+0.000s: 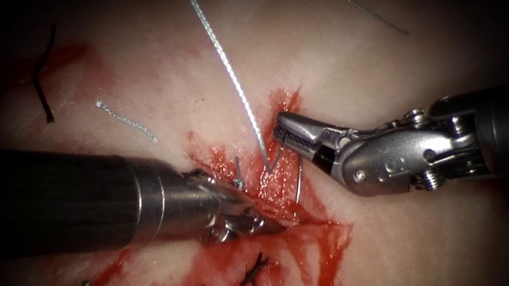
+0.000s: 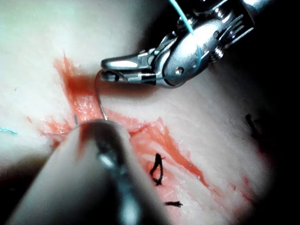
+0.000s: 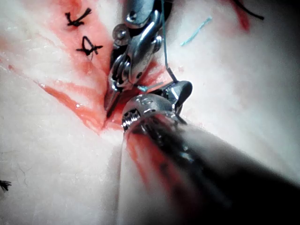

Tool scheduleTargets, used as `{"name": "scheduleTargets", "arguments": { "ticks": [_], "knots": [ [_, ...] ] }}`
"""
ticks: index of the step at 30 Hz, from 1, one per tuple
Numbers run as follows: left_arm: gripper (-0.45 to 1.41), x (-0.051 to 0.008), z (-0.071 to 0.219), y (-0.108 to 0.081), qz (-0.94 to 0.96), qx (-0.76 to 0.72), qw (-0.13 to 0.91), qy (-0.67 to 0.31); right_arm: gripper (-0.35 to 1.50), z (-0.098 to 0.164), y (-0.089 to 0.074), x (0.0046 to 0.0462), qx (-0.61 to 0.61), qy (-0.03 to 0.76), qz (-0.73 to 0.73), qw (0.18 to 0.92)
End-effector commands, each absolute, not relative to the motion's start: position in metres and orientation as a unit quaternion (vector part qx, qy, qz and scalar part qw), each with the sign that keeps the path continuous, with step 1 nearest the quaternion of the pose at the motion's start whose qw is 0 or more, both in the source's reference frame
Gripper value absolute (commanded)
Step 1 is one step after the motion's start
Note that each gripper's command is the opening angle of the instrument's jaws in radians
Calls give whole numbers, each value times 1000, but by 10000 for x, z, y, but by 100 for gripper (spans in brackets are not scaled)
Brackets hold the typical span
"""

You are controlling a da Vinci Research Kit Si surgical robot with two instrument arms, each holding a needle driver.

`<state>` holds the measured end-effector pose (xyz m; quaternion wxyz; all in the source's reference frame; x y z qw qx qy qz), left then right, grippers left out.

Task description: Wound Closure

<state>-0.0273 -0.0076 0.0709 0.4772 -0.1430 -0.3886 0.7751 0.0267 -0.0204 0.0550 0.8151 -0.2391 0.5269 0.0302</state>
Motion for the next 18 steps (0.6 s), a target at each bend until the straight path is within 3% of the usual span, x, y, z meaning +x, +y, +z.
{"name": "scheduleTargets", "arguments": {
  "ticks": [1, 18],
  "knots": [
    [-45, -277, 714, -79, 775, -143, 476, -389, -35, 555, -204, 274, -231, 531, 44, 814],
    [-45, -273, 710, -77, 778, -139, 473, -390, -35, 566, -183, 248, -147, 510, 270, 803]
  ]
}}
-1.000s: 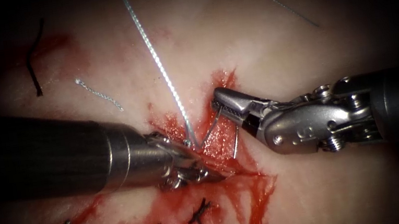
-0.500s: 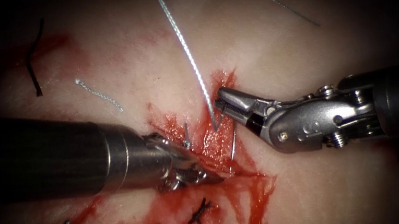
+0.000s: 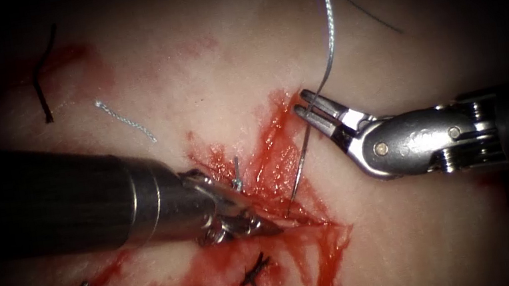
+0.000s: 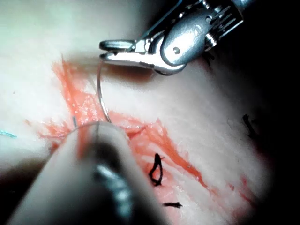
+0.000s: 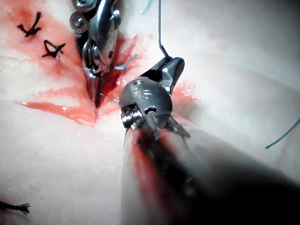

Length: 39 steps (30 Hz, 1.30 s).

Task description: Wound Closure

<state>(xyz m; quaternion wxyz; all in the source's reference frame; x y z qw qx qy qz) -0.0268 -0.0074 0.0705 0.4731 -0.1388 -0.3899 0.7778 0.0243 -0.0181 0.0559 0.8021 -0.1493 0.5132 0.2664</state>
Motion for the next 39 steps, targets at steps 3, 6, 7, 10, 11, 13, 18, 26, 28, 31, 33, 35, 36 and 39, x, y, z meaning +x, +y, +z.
{"name": "scheduleTargets", "arguments": {
  "ticks": [3, 6, 7, 10, 11, 13, 18, 26, 28, 31, 33, 35, 36, 39],
  "knots": [
    [-45, -271, 708, -75, 778, -139, 472, -391, -35, 575, -183, 241, -126, 498, 302, 803],
    [-45, -269, 704, -72, 779, -143, 471, -389, -35, 582, -183, 236, -106, 498, 315, 801],
    [-45, -269, 703, -71, 780, -145, 469, -388, -35, 583, -184, 236, -107, 499, 314, 801],
    [-45, -268, 703, -71, 780, -145, 469, -389, -35, 585, -187, 238, -88, 503, 327, 795],
    [-45, -268, 703, -71, 780, -145, 469, -389, -35, 585, -188, 239, -83, 504, 333, 792],
    [-45, -268, 702, -71, 780, -145, 469, -389, -35, 585, -189, 240, -74, 507, 340, 789],
    [-45, -268, 701, -70, 780, -145, 469, -389, -35, 584, -189, 241, -70, 507, 345, 787],
    [-45, -268, 702, -70, 780, -146, 470, -388, -35, 561, -186, 252, -159, 537, 217, 800],
    [-45, -268, 702, -70, 780, -146, 470, -388, -35, 552, -186, 258, -183, 536, 176, 805],
    [-45, -268, 702, -70, 780, -146, 470, -388, -35, 547, -192, 265, -201, 532, 143, 810],
    [-45, -268, 701, -70, 780, -147, 470, -387, -35, 546, -193, 267, -208, 532, 118, 812],
    [-45, -267, 701, -70, 780, -147, 470, -387, -35, 545, -193, 268, -224, 531, 89, 813],
    [-45, -268, 701, -70, 779, -147, 470, -387, -35, 544, -192, 268, -230, 530, 80, 812],
    [-45, -268, 701, -70, 779, -147, 470, -387, -35, 545, -193, 268, -248, 526, 37, 813]
  ]
}}
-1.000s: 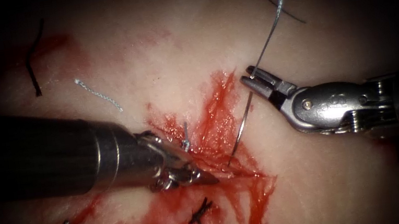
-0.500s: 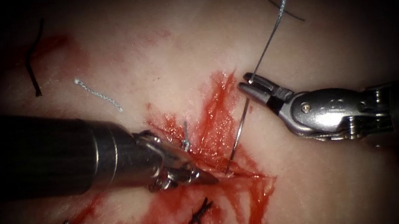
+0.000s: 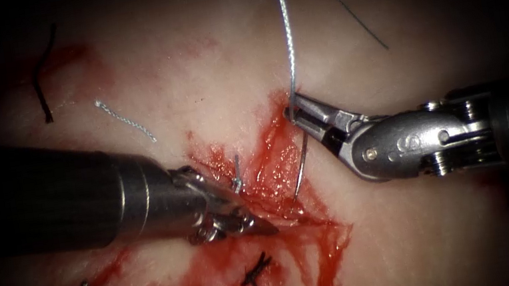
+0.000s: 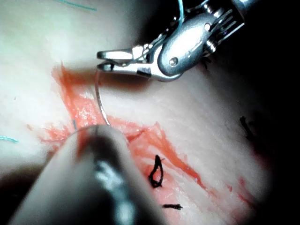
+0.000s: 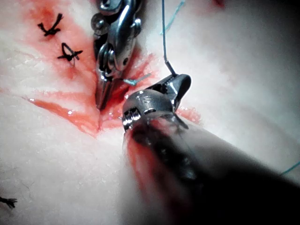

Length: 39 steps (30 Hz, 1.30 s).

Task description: Wound Closure

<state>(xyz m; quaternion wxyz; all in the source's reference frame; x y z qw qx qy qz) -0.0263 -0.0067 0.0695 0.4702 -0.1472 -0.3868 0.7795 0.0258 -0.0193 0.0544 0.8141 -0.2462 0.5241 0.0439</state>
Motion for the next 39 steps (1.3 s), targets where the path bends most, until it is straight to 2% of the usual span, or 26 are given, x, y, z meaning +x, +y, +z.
{"name": "scheduleTargets", "arguments": {
  "ticks": [1, 24, 39],
  "knots": [
    [-45, -268, 701, -70, 779, -147, 470, -387, -35, 546, -195, 269, -255, 526, 22, 811],
    [-45, -268, 700, -70, 779, -147, 471, -387, -35, 537, -231, 299, -273, 507, -161, 801],
    [-45, -268, 699, -70, 779, -147, 471, -387, -35, 523, -220, 298, -311, 483, -230, 785]
  ]
}}
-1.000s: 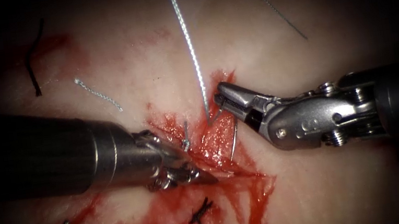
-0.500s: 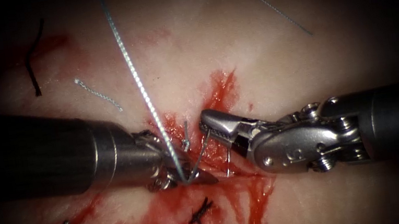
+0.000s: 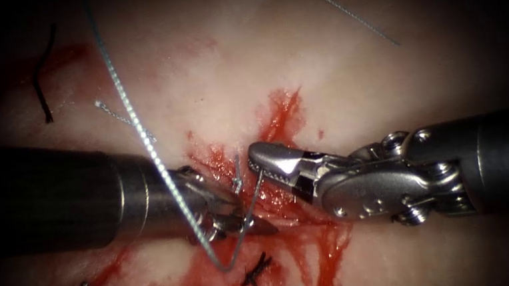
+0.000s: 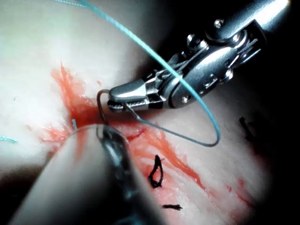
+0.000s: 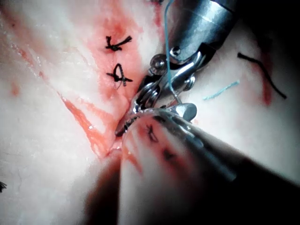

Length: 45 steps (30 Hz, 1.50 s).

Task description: Wound Closure

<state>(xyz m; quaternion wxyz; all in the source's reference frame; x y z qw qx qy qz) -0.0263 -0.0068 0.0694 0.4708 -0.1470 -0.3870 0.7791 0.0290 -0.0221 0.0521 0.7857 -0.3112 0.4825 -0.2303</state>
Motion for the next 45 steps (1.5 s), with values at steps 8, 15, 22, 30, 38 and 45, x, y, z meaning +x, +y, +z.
{"name": "scheduleTargets", "arguments": {
  "ticks": [8, 15, 22, 30, 38, 45],
  "knots": [
    [-45, -268, 699, -70, 779, -147, 471, -387, -35, 523, -218, 298, -315, 481, -240, 782],
    [-45, -268, 699, -70, 779, -147, 471, -387, -35, 523, -218, 297, -317, 480, -246, 780],
    [-45, -268, 698, -71, 779, -147, 471, -387, -35, 522, -217, 298, -317, 482, -252, 777],
    [-45, -268, 698, -71, 779, -147, 471, -387, -35, 522, -220, 299, -319, 484, -266, 770],
    [-45, -268, 697, -71, 779, -147, 471, -388, -35, 527, -223, 298, -312, 480, -274, 773],
    [-45, -268, 697, -71, 779, -147, 471, -388, -35, 533, -230, 298, -304, 464, -308, 773]
  ]
}}
